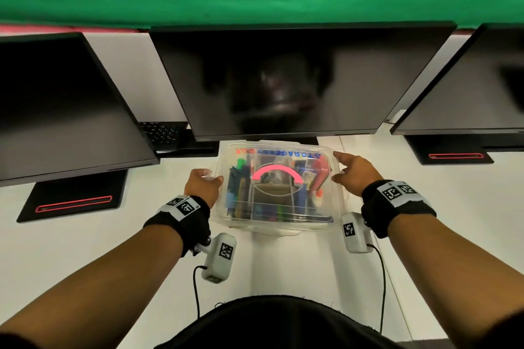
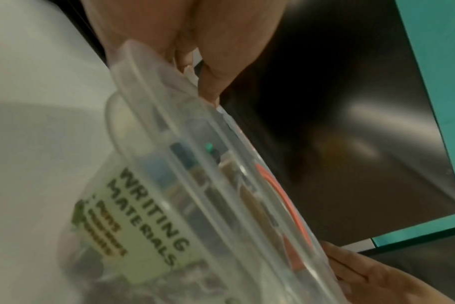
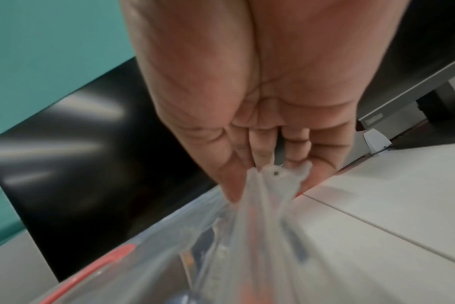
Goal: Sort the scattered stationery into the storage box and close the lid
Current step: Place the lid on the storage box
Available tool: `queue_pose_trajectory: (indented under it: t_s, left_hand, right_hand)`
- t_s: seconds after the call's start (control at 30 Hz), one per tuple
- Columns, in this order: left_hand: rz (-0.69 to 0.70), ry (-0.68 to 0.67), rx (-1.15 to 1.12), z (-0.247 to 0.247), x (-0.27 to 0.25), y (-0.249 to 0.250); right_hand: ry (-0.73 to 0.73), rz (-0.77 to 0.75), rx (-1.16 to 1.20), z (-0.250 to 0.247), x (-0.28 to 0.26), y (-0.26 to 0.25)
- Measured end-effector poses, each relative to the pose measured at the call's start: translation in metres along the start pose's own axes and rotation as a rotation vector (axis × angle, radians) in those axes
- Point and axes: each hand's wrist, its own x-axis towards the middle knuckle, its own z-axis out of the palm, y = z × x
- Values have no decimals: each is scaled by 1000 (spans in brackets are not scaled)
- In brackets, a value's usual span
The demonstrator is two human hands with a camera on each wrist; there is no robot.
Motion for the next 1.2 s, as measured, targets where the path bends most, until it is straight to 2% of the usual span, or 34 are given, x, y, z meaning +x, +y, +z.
queue_pose_trajectory:
  t_s: [0.1, 0.27, 0.4, 0.53, 0.67, 0.77, 0.83, 0.9, 1.03, 1.2]
  left_hand:
    - [13, 0, 6, 6, -7, 0]
    - [18, -33, 31, 8, -9, -1]
    - [62, -126, 165, 3, -5, 4]
    - [156, -182, 392, -4, 5, 11]
    - [203, -162, 581, -6, 5, 13]
    - [312, -79, 782, -10, -1, 14]
    - [391, -53, 887, -10, -5, 14]
    - [433, -64, 934, -8, -7, 12]
    - [418, -121, 913, -5, -9, 12]
    - [432, -107, 961, -4, -10, 6]
  right_hand:
    - [-77, 21, -103, -3, 2, 0]
    - [-192, 69, -75, -7, 7, -3]
    - [-216, 93, -98, -4, 9, -3]
    - [-234, 92, -81, -5, 8, -5]
    - [-197, 72, -81, -4, 7, -4]
    - [-42, 62, -232, -5, 10, 0]
    - [30, 108, -312, -4, 9, 0]
    - [32, 150, -337, -2, 7, -3]
    - [6, 186, -304, 1, 4, -9]
    - [-60, 240, -187, 0, 1, -7]
